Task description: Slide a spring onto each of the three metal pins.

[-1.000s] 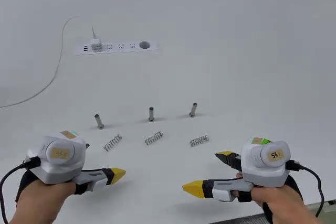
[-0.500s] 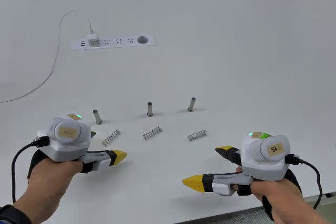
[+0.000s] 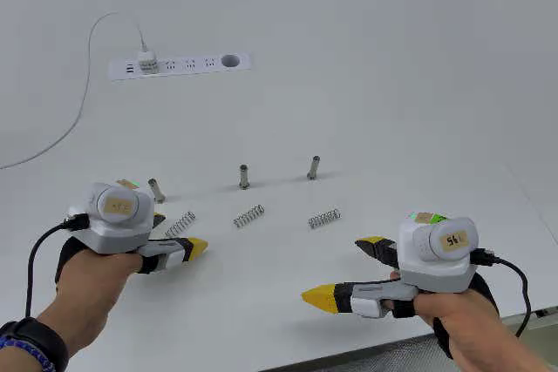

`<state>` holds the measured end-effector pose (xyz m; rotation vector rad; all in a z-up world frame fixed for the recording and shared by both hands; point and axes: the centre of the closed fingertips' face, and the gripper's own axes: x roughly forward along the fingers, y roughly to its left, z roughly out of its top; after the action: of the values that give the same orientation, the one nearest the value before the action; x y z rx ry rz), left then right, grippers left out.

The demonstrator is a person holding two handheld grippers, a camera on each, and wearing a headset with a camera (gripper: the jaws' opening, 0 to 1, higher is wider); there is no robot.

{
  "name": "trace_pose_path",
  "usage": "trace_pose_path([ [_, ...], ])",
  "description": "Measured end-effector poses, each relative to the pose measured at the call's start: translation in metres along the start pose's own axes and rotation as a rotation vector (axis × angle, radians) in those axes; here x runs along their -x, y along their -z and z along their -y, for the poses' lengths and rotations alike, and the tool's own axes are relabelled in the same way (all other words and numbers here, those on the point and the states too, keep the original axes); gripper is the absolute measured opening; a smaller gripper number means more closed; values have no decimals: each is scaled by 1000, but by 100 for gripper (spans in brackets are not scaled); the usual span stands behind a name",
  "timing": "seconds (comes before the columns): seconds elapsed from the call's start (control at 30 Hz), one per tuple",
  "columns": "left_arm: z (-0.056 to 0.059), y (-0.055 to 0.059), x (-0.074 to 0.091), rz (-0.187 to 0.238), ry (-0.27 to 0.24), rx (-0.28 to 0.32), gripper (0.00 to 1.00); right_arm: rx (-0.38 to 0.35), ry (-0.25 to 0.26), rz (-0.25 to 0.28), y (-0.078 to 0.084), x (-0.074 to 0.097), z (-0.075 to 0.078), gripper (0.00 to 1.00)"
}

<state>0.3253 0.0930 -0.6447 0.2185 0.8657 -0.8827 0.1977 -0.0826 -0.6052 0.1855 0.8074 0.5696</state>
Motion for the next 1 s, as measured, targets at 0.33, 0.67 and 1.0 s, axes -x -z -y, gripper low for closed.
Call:
trace_pose_path([
  [0.33,9,7,-5,-5,12,1,47,-5,-5,-8,3,-2,-1,87],
  [0.67,0,7,-7,1,-54,9,31,-10,-11,-11,5,-4,-3,87],
  [1.0,-13,7,-6,-20,-142,-86,12,-5,-15,-21,7,-4,-4,87],
])
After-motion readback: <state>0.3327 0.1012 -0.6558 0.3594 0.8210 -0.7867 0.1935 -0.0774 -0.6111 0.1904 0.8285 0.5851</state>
